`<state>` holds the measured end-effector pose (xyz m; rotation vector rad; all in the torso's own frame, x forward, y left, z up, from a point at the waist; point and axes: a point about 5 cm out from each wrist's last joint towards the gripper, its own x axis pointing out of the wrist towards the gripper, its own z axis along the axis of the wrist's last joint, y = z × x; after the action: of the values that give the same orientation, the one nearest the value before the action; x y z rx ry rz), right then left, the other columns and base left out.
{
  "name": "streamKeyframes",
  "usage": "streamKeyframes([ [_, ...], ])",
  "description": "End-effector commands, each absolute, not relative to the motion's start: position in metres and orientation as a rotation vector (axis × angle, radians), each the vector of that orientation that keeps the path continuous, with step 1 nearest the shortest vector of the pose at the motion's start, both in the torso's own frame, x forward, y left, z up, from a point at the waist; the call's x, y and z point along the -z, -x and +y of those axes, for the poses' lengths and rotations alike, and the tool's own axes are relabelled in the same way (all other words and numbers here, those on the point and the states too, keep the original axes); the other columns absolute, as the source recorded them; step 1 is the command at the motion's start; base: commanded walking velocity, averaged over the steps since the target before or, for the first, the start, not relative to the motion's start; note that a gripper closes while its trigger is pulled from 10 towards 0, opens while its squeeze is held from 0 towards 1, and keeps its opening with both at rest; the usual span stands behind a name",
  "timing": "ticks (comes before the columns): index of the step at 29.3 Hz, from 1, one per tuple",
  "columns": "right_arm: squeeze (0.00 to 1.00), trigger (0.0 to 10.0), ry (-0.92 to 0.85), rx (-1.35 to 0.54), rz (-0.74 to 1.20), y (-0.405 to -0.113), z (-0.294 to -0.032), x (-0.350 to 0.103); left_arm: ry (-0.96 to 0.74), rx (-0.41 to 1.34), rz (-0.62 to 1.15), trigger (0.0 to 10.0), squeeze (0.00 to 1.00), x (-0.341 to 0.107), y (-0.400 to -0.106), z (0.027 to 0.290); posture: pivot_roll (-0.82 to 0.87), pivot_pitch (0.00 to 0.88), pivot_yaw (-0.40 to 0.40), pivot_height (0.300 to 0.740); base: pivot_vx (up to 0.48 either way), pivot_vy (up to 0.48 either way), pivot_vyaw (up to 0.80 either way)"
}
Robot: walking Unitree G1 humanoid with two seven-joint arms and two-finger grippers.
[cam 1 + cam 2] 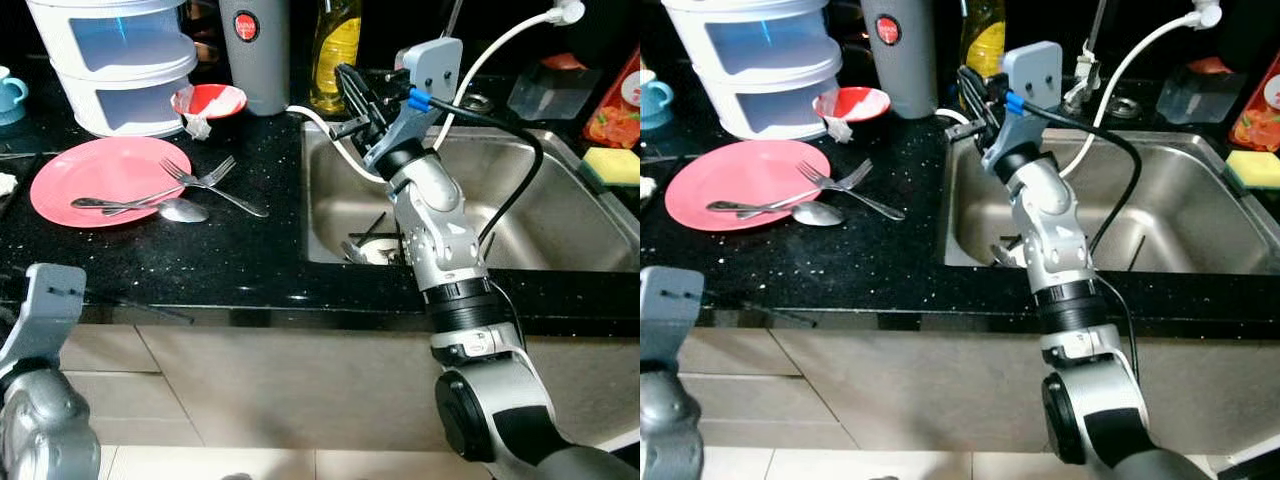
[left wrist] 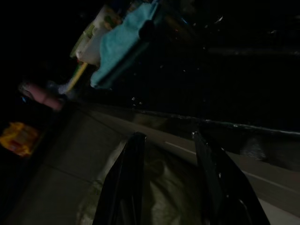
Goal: Kitchen organization
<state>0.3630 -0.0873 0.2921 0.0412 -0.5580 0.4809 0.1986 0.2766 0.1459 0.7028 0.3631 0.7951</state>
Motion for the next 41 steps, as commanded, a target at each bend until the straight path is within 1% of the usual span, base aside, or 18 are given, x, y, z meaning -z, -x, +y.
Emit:
streamKeyframes([
  [1,0.0,10.0,-0.036,-0.485,-0.55,-0.364,-0.086,-0.29,-0.666,-0.733,0.348,10.0,0.0,-0.143,-0.206,0.269,0.19,0.0,-0.03,0.74,0.0,0.0,0.0],
  [3,0.0,10.0,-0.035,-0.485,-0.551,-0.364,-0.087,-0.29,-0.624,-0.65,0.299,10.0,0.0,-0.151,-0.222,0.261,0.18,0.0,-0.026,0.74,0.0,0.0,0.0],
  [5,0.0,10.0,-0.033,-0.482,-0.552,-0.364,-0.087,-0.29,-0.653,-0.586,0.234,10.0,0.0,-0.164,-0.236,0.251,0.17,0.0,-0.019,0.74,0.0,0.0,0.0],
  [12,0.0,10.0,-0.027,-0.464,-0.555,-0.363,-0.092,-0.29,-0.796,-0.578,0.111,10.0,0.0,-0.176,-0.247,0.228,0.15,0.0,-0.002,0.74,0.0,0.0,0.0],
  [16,0.0,10.0,-0.025,-0.461,-0.556,-0.363,-0.093,-0.29,-0.812,-0.588,0.093,10.0,0.0,-0.178,-0.247,0.225,0.15,0.0,-0.002,0.74,0.0,0.0,0.0],
  [17,0.0,10.0,-0.023,-0.458,-0.558,-0.363,-0.094,-0.29,-0.785,-0.575,0.105,10.0,0.0,-0.175,-0.249,0.221,0.14,0.0,-0.002,0.74,0.0,0.0,0.0],
  [18,0.0,10.0,-0.019,-0.457,-0.559,-0.363,-0.094,-0.29,-0.696,-0.557,0.154,10.0,0.0,-0.169,-0.25,0.22,0.14,0.0,-0.004,0.74,0.0,0.0,0.0],
  [20,0.0,10.0,-0.019,-0.457,-0.559,-0.363,-0.094,-0.29,-0.696,-0.557,0.154,10.0,0.0,-0.169,-0.25,0.22,0.14,0.0,-0.004,0.74,0.0,0.0,0.0],
  [21,0.0,10.0,-0.017,-0.457,-0.561,-0.363,-0.094,-0.291,-0.62,-0.545,0.192,10.0,0.0,-0.165,-0.251,0.221,0.14,0.0,-0.004,0.74,0.0,0.0,0.0],
  [23,0.0,10.0,-0.014,-0.46,-0.563,-0.363,-0.094,-0.292,-0.55,-0.548,0.218,10.0,0.0,-0.164,-0.252,0.225,0.14,0.0,-0.008,0.74,0.0,0.0,0.0],
  [29,0.0,10.0,-0.013,-0.465,-0.563,-0.363,-0.094,-0.292,-0.555,-0.6,0.204,10.0,0.0,-0.17,-0.25,0.229,0.14,0.0,-0.014,0.74,0.0,0.0,0.0],
  [30,0.0,10.0,-0.013,-0.468,-0.564,-0.363,-0.093,-0.292,-0.509,-0.596,0.22,10.0,0.0,-0.168,-0.25,0.229,0.14,0.0,-0.014,0.74,0.0,0.0,0.0],
  [32,0.0,10.0,-0.013,-0.468,-0.564,-0.363,-0.093,-0.292,-0.509,-0.596,0.22,10.0,0.0,-0.168,-0.25,0.229,0.14,0.0,-0.014,0.74,0.0,0.0,0.0],
  [34,0.0,10.0,-0.015,-0.471,-0.563,-0.363,-0.092,-0.292,-0.356,-0.579,0.267,10.0,0.0,-0.165,-0.252,0.229,0.15,0.0,-0.015,0.74,0.0,0.0,0.0],
  [35,0.0,10.0,-0.015,-0.471,-0.563,-0.363,-0.092,-0.292,-0.356,-0.579,0.267,10.0,0.0,-0.165,-0.252,0.229,0.15,0.0,-0.015,0.74,0.0,0.0,0.0],
  [37,0.0,10.0,-0.018,-0.473,-0.562,-0.363,-0.091,-0.292,-0.246,-0.53,0.283,10.0,0.0,-0.167,-0.26,0.23,0.15,0.0,-0.017,0.74,0.0,0.0,0.0],
  [40,0.0,10.0,-0.022,-0.475,-0.559,-0.363,-0.09,-0.292,-0.126,-0.41,0.267,10.0,0.0,-0.177,-0.282,0.227,0.15,0.0,-0.024,0.74,0.0,0.0,0.0],
  [41,0.0,10.0,-0.022,-0.475,-0.559,-0.363,-0.09,-0.292,-0.126,-0.41,0.267,10.0,0.0,-0.177,-0.282,0.227,0.15,0.0,-0.024,0.74,0.0,0.0,0.0],
])
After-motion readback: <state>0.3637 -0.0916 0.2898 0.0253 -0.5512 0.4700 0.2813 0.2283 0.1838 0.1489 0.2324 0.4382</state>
